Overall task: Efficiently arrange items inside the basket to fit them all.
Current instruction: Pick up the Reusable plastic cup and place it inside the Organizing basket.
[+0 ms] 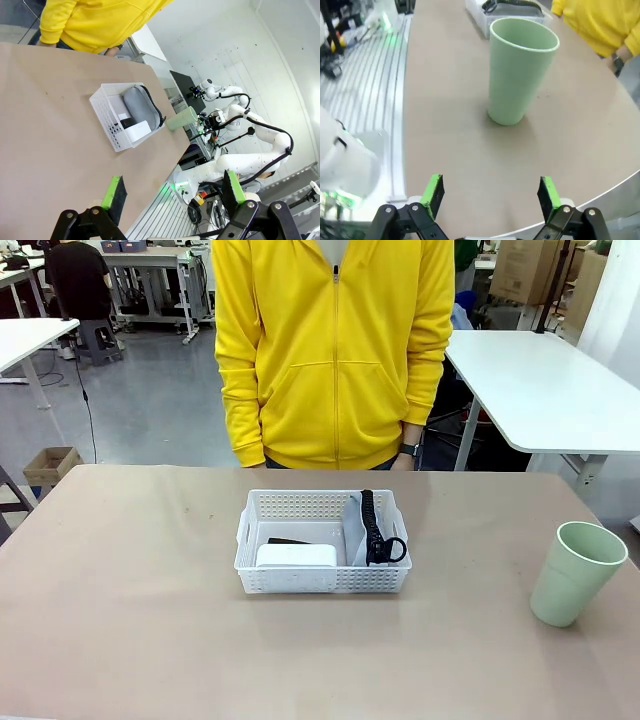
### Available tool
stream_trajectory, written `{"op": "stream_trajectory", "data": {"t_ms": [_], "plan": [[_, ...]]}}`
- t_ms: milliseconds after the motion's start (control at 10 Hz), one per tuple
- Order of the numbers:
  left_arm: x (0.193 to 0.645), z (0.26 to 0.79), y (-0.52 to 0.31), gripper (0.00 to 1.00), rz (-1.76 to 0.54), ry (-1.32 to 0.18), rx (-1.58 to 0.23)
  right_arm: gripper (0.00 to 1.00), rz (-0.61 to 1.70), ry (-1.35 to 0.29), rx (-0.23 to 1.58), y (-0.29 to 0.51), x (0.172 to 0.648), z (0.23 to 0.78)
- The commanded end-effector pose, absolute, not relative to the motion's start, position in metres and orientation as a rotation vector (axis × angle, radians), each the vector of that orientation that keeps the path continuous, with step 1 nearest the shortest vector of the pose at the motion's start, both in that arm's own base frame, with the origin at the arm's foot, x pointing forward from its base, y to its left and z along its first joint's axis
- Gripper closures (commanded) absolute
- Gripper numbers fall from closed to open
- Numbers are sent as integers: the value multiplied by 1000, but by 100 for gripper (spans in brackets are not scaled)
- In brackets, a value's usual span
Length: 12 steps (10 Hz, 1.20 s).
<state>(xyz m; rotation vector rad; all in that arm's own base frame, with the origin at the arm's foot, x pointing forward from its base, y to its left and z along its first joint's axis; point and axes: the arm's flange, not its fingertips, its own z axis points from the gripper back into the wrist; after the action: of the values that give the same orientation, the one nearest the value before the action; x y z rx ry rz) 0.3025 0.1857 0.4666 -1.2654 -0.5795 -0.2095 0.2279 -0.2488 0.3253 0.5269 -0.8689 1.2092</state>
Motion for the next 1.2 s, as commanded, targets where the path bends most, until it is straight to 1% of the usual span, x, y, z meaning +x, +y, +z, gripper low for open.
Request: {"op": "stream_trajectory", "data": {"t_ms": [0, 200, 400, 900, 1100], "plan": [[302, 470, 183, 0, -206, -591, -1284, 0, 1255, -987, 431, -231, 221, 301], [302, 470, 183, 0, -206, -591, -1284, 0, 1308, -1045, 387, -214, 222, 296], [302, 470, 183, 0, -206, -591, -1284, 0, 1337, -1086, 399, -193, 228, 280], [302, 470, 183, 0, -206, -591, -1284, 0, 1336, -1028, 518, -159, 230, 243], [302, 470, 183, 0, -206, -591, -1284, 0, 1363, -995, 567, -140, 241, 230]]}}
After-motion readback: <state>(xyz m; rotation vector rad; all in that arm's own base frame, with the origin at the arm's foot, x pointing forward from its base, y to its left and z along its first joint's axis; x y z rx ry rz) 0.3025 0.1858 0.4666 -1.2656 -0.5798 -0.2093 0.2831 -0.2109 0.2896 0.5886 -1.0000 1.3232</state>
